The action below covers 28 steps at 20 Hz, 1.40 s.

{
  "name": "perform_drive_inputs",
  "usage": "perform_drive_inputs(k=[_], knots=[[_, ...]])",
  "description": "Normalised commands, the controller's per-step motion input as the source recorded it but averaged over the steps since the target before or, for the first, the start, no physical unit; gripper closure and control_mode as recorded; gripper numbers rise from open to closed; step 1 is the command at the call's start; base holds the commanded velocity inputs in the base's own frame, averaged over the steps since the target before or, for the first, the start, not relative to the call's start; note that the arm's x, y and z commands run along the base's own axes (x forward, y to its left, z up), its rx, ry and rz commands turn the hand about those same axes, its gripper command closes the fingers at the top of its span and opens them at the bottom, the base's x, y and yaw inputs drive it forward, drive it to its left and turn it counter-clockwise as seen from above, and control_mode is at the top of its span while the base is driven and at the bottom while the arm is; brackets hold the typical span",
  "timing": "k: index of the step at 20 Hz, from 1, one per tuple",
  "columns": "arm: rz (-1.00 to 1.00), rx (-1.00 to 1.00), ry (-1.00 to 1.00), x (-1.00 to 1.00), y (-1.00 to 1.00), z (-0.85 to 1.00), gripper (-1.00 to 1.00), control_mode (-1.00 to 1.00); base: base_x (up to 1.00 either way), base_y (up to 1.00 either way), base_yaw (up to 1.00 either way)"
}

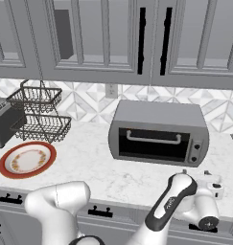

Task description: Pick up the kebab skewer and baguette bread, and place them inside the toaster oven. Close the toaster oven door and start by setting the timer.

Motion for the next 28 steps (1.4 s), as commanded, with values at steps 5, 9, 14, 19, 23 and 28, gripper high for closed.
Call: perform_drive_inputs(k=[5, 9, 14, 19, 23, 28], knots=[[0.00, 0.01, 0.00, 0.24, 0.00, -0.03, -1.00, -1.00, 0.00, 0.00, 0.00], [0.00, 0.03, 0.00, 0.26, -0.04, -0.09, -1.00, -1.00, 0.00, 0.00, 0.00], [0.00, 0.04, 0.00, 0.25, -0.09, -0.15, -1.00, -1.00, 0.00, 0.00, 0.00], [0.00, 0.01, 0.00, 0.33, -0.02, -0.04, -1.00, -1.00, 0.00, 0.00, 0.00], [0.00, 0.00, 0.01, 0.33, 0.00, 0.04, -1.00, -1.00, 0.00, 0.00, 0.00], [0.00, 0.00, 0.03, 0.23, 0.00, 0.02, -1.00, -1.00, 0.00, 0.00, 0.00]])
